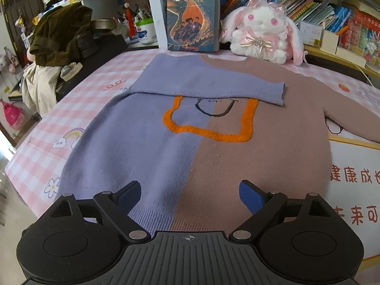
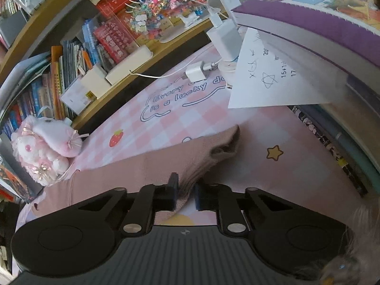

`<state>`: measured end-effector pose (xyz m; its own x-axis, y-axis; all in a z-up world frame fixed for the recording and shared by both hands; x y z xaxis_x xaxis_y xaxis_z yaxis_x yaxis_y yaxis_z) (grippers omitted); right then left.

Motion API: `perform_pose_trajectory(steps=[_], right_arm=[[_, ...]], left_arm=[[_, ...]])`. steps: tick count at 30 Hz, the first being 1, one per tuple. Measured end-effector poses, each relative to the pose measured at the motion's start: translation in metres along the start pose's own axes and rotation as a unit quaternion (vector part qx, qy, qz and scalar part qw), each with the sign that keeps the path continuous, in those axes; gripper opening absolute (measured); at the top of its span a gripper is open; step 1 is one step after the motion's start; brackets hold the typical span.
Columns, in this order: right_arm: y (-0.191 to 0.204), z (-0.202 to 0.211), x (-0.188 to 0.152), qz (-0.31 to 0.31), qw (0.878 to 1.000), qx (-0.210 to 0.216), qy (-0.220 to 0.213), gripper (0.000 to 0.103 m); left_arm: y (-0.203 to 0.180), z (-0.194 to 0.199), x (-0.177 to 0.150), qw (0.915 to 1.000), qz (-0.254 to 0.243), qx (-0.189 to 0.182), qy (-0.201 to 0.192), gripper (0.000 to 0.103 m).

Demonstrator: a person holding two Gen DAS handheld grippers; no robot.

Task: Fold clothes
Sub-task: 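Close the right tool on the mauve sleeve cuff, then lift the mauve sleeve with the right tool and fold it across the body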

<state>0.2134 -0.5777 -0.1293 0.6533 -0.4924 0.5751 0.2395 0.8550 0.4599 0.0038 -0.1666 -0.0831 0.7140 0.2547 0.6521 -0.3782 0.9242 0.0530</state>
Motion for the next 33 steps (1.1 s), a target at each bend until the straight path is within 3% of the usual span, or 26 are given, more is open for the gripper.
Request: perform_pose_trajectory(steps=[18,26,33], right_arm=[[0.081,0.029,0.023,0.025,0.994,0.104,-0.021,0.005],[0.147,0.031,0.005,0.065,0.989,0.126,-0.029,0.005],[0.23,0.046,-0.017,0.087,0.985,0.138,-0.05,0.005]], left_arm=[[0.013,-0.006,0.0,0.9994,0.012,-0.028,-0.018,0.092],[0.041,-0.014,0.008,0.9976,0.009,-0.057,-0.037,0.092],[0.083,-0.018,0.038,0.9913,-0.027,-0.104,-0.075,0.092]])
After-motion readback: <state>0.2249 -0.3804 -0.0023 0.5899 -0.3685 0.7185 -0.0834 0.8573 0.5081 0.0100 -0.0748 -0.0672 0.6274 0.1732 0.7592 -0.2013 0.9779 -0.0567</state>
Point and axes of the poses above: each gripper's, at about its wrist camera, not at the fingertips, and z roughly against the way its jaws point, y to its left, x to its top, the point moved 10 cm from there along -z, roughly the way its jaws point, and after that the axes turned 4 degrees about -x, right-handed, at the moved point
